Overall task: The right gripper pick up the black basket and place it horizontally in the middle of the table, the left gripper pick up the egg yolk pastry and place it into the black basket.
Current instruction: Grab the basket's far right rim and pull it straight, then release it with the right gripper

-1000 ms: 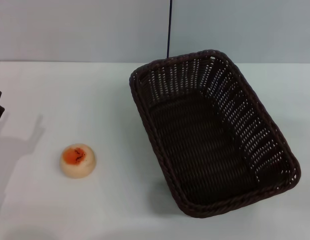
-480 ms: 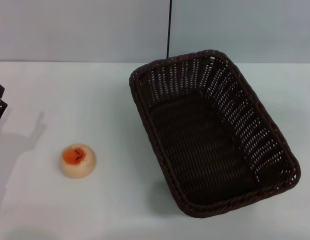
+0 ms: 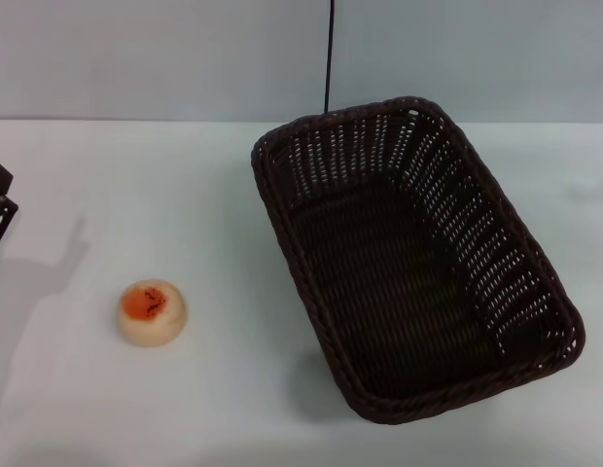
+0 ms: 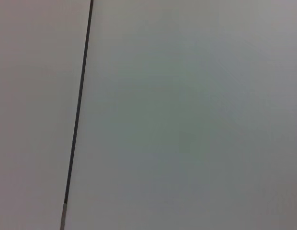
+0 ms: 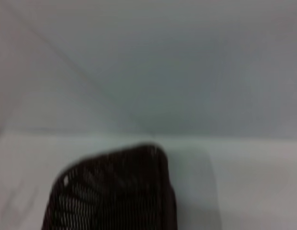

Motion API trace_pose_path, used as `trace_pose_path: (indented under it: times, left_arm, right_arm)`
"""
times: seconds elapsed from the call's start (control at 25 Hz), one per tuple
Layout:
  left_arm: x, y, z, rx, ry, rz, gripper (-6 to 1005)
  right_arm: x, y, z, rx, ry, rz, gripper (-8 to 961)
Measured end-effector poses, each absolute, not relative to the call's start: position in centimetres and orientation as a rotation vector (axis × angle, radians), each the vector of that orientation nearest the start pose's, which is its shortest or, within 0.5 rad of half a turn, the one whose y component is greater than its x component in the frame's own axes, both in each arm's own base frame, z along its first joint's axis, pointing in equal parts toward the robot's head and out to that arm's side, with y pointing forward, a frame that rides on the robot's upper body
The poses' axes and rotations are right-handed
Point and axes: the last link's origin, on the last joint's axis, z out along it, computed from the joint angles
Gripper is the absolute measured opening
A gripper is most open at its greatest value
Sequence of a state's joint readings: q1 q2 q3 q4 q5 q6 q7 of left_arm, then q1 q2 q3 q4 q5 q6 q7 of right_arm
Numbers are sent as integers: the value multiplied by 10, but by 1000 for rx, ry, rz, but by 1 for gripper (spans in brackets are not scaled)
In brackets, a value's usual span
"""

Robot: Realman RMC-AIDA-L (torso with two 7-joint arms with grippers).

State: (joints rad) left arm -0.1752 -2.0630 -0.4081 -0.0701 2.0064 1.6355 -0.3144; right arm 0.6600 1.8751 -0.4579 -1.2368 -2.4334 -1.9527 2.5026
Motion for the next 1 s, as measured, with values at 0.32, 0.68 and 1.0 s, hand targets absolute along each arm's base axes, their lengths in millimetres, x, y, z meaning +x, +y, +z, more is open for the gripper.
trace_pose_path:
  times: [0.32, 0.68, 1.0]
  left_arm:
    - [-355, 220, 12, -1549, -470, -905, 836]
    - [-357, 218, 12, -1548, -473, -900, 834]
    - [-357, 217, 12, -1547, -473, -900, 832]
  right_arm:
    - [220, 385, 125, -2418, 1605, 47, 720]
    - [215, 398, 76, -2451, 1611, -59, 717]
    - [211, 398, 53, -2482, 1615, -103, 715]
